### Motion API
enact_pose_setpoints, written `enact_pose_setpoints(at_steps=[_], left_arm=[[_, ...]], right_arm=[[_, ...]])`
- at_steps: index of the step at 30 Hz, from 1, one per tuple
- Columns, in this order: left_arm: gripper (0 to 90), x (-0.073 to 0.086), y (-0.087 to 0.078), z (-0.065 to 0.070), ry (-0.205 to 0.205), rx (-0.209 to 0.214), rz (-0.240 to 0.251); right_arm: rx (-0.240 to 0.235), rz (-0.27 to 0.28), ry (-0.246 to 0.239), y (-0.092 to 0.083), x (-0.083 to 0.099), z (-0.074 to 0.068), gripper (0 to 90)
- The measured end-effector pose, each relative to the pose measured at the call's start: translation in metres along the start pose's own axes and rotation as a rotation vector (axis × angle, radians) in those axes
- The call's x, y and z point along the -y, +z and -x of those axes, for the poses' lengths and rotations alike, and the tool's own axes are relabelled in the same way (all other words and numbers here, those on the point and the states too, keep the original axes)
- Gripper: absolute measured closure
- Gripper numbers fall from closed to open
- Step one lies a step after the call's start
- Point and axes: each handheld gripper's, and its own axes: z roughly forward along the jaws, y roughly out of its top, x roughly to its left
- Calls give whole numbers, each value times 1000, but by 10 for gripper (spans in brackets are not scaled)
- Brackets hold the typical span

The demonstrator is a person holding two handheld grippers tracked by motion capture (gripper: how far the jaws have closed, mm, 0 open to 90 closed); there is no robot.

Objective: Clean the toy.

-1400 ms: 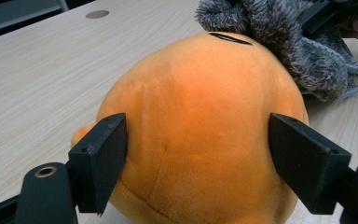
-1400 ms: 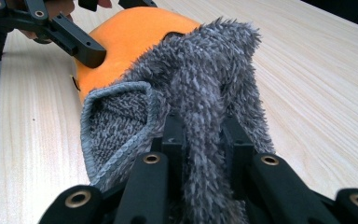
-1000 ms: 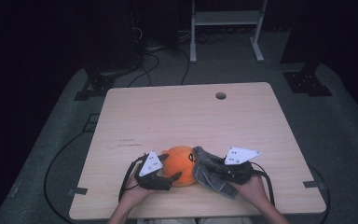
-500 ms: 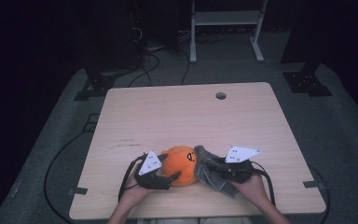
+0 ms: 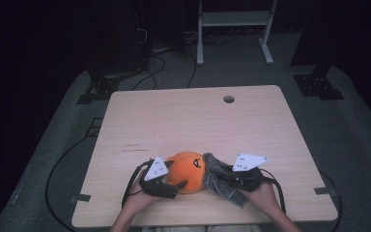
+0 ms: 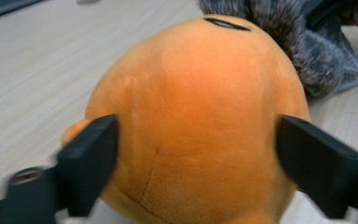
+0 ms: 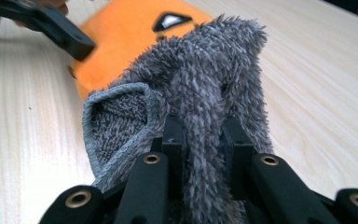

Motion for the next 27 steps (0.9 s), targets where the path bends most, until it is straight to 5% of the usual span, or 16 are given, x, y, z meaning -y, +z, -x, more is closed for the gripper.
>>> enact_pose_setpoints(at_steps=[2,5,10,18,23,27], left_arm=[[352,-4,-1,3,30,-18,28],[429,-10,0,3,-18,7,106],[429,-16,14,10,-81,63,137],[246,-16,21,17,-39,79,105],[259,-15,22,19,-12,68,97],[293,-15,24,24,43,67,95]], right_arm=[[5,8,-11,0,-4,-2,742],[31,22,-19,-4,-9,-2,743],[44,97,-46,-23,-19,-9,744],[38,48,-52,-22,-6,-5,747],[77,-3,5,-31,6,9,750],[43,58,-5,-35,-2,6,750]])
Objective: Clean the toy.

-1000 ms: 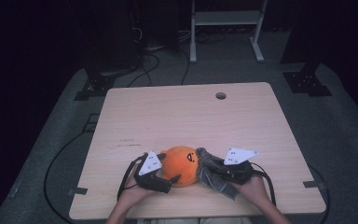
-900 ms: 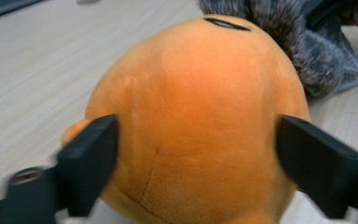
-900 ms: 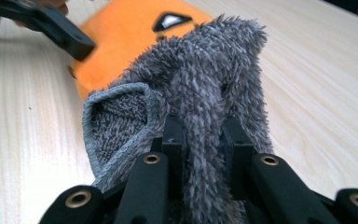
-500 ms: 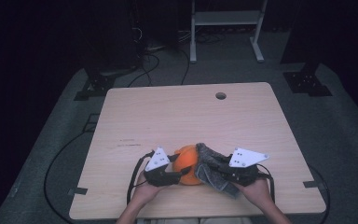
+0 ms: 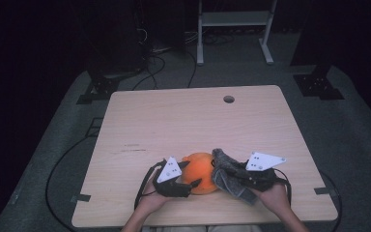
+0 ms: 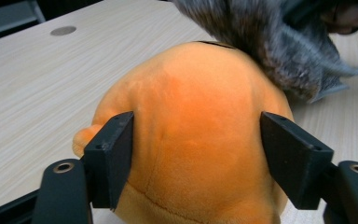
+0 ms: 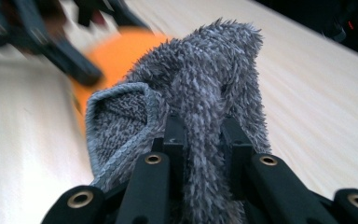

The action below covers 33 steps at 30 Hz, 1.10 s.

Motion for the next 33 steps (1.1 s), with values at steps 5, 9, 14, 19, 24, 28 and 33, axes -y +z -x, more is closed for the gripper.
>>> enact_pose_setpoints(at_steps=[5,9,14,19,24,28,33], left_arm=[[153,-4,-5,-2,-18,12,-4],[46,-5,-13,-15,-133,-39,42],[92,-1,-3,-15,-167,64,-17],[249,-5,-2,-6,-45,53,-26],[269,-5,-5,5,69,40,-27],[256,-5,-5,8,89,26,-20],[248,-5,-4,9,108,35,-6]], right_arm=[[-48,-16,-17,11,0,-9,749],[-66,-33,-29,6,8,-15,749],[-97,-52,-34,1,12,-17,749],[-75,1,-17,-8,-3,-13,754],[-90,-25,-21,-4,-3,-5,752],[-97,-64,60,-9,18,13,751],[-99,-3,69,-14,12,12,751]])
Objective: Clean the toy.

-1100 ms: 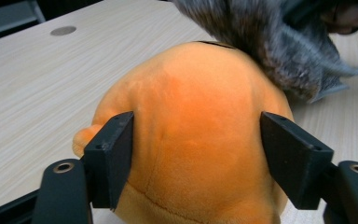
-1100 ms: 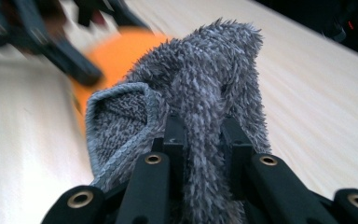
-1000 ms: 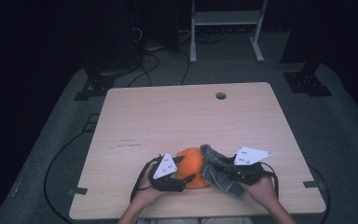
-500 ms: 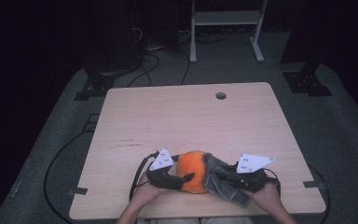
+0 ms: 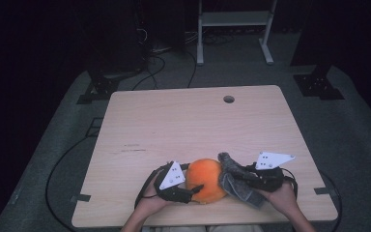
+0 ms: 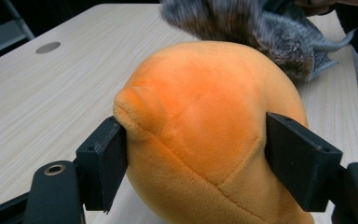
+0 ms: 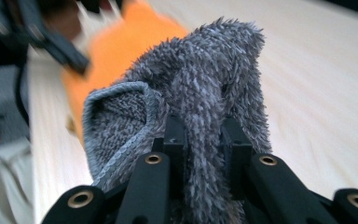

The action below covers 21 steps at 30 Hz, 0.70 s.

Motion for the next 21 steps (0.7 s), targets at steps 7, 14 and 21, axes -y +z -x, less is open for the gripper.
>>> enact_pose_setpoints(at_steps=[7,14,21], left_arm=[[246,-1,0,5,44,12,20],[240,-3,3,8,59,14,40],[236,-5,6,14,94,12,49]], right_arm=[[-49,28,29,13,-4,-2,746],[3,25,165,2,5,18,756],[-53,64,84,20,-17,-6,751]])
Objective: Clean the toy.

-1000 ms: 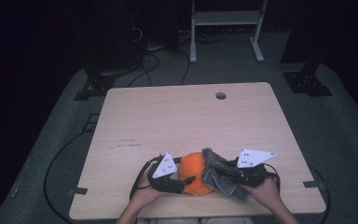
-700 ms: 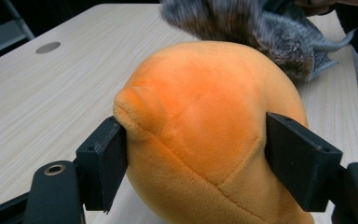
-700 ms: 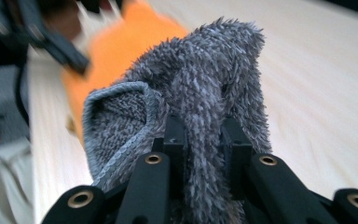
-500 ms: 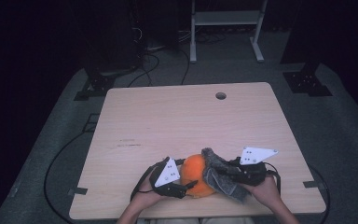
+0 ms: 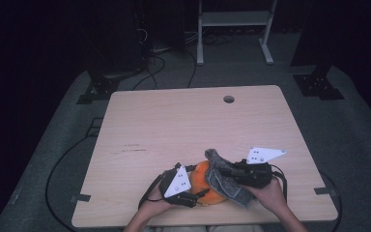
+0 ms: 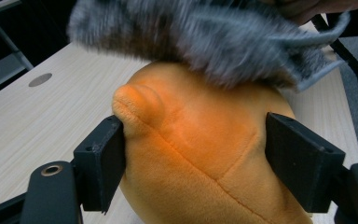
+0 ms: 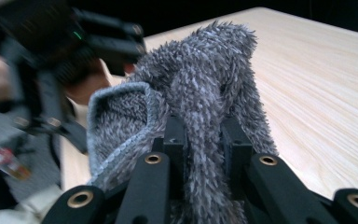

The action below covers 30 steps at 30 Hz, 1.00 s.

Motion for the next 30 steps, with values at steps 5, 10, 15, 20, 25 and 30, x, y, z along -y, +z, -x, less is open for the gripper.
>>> enact_pose_setpoints(at_steps=[5,10,15,20,25,30], left_arm=[[236,-1,1,1,7,-3,6],[235,-3,2,4,39,-6,9],[235,-1,1,2,24,-7,4],[235,1,2,0,1,-18,6],[235,2,3,-4,-37,-46,-15],[148,-1,-7,-15,-96,-34,34]], right_arm=[[64,-18,86,-9,9,17,754],[3,49,40,-7,-3,1,753],[35,-1,18,0,0,5,752],[105,-33,73,-11,11,16,755],[50,-6,-30,-8,-1,-7,753],[74,-17,0,1,3,4,754]])
